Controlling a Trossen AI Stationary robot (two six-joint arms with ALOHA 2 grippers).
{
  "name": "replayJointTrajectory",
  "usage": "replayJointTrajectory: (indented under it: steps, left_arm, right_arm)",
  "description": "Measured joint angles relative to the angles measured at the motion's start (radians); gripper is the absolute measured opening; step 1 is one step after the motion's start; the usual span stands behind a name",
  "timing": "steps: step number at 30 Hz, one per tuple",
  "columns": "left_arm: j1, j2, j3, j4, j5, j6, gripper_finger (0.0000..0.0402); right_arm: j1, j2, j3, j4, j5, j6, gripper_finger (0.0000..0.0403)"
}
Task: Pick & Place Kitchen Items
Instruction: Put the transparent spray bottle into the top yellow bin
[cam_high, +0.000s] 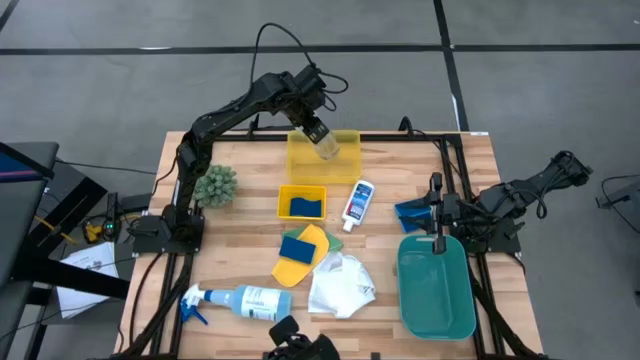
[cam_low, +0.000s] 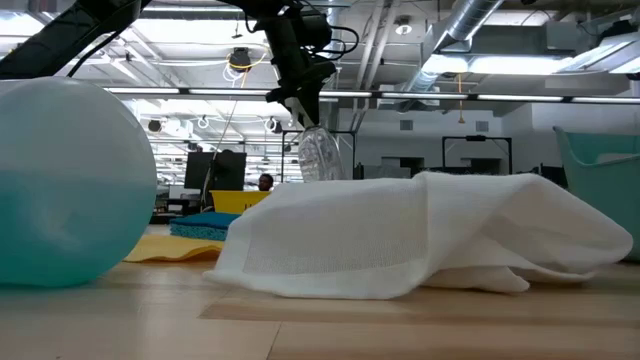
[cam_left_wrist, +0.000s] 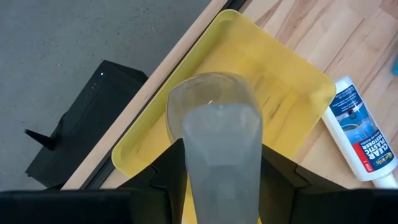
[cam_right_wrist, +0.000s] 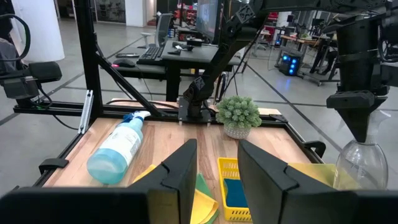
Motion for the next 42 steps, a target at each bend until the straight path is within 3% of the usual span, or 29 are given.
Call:
replayJointTrajectory:
  steps: [9,19,32,37,42]
  left_arm:
    - [0.000,0.000,0.000,0.013,0.000,0.000,0.0166]
    - [0.000,0.000,0.001,0.089,-0.001,0.000,0.0162]
    - [-0.001,0.000,0.001,0.093,-0.007,0.029,0.0208]
    - [-0.011,0.000,0.001,0.125,-0.007,0.048,0.0190]
    - [-0.016,0.000,0.001,0.157,-0.006,0.049,0.0134]
  right_arm:
    - [0.000,0.000,0.000,0.000,0.000,0.000,0.0108]
    - [0.000,0.000,0.000,-0.010,0.000,0.000,0.0108]
    - [0.000,0.000,0.000,-0.015,0.000,0.003,0.0108]
    - [0.000,0.000,0.000,-0.015,0.000,0.003,0.0108]
    - [0.000,0.000,0.000,-0.015,0.000,0.003,0.0108]
